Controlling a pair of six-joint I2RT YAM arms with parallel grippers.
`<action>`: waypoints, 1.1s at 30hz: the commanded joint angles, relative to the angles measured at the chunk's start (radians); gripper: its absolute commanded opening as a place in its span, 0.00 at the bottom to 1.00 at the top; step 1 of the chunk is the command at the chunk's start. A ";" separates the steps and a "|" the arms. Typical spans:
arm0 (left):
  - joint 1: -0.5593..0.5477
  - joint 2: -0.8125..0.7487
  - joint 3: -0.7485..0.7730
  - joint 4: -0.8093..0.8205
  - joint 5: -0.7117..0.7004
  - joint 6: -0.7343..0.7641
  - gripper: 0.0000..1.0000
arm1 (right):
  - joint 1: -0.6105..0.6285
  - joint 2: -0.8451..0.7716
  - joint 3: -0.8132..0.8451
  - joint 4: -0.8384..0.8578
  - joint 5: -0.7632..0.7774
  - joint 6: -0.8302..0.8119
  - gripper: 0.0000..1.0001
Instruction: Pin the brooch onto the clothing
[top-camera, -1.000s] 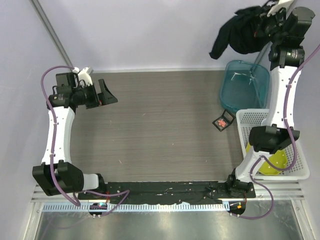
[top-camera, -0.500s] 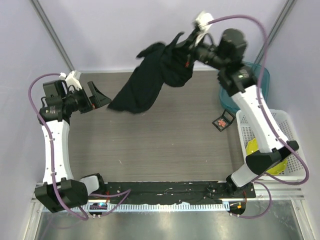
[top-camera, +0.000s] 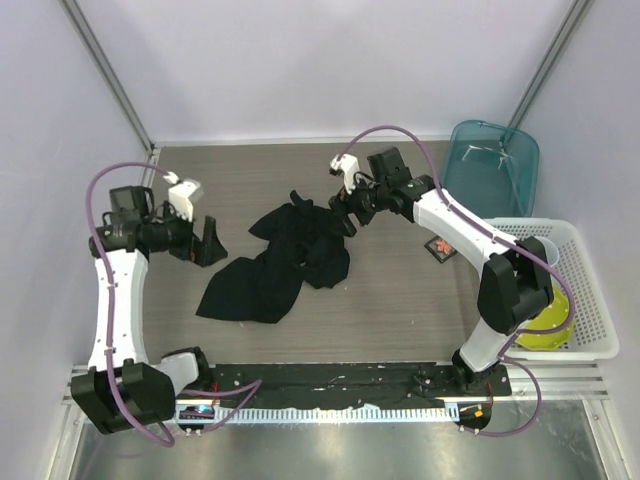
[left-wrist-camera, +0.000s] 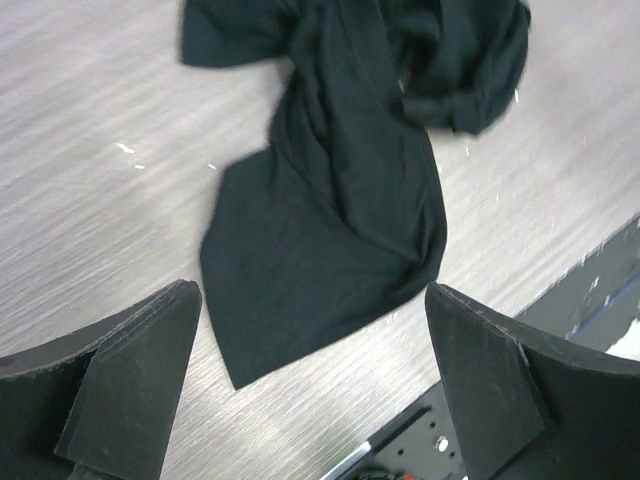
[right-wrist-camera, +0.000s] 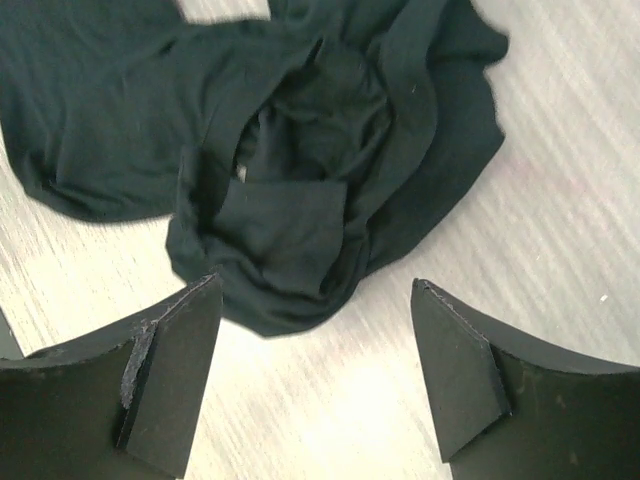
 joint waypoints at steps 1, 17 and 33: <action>-0.112 0.000 -0.071 -0.092 -0.051 0.276 1.00 | 0.002 -0.092 -0.052 -0.082 0.014 -0.060 0.81; -0.946 0.282 -0.224 0.250 -0.521 0.169 0.95 | -0.031 -0.050 -0.169 -0.037 0.035 0.147 0.80; -0.906 0.357 -0.146 0.146 -0.484 0.103 0.00 | -0.063 -0.080 -0.183 -0.036 0.014 0.123 0.75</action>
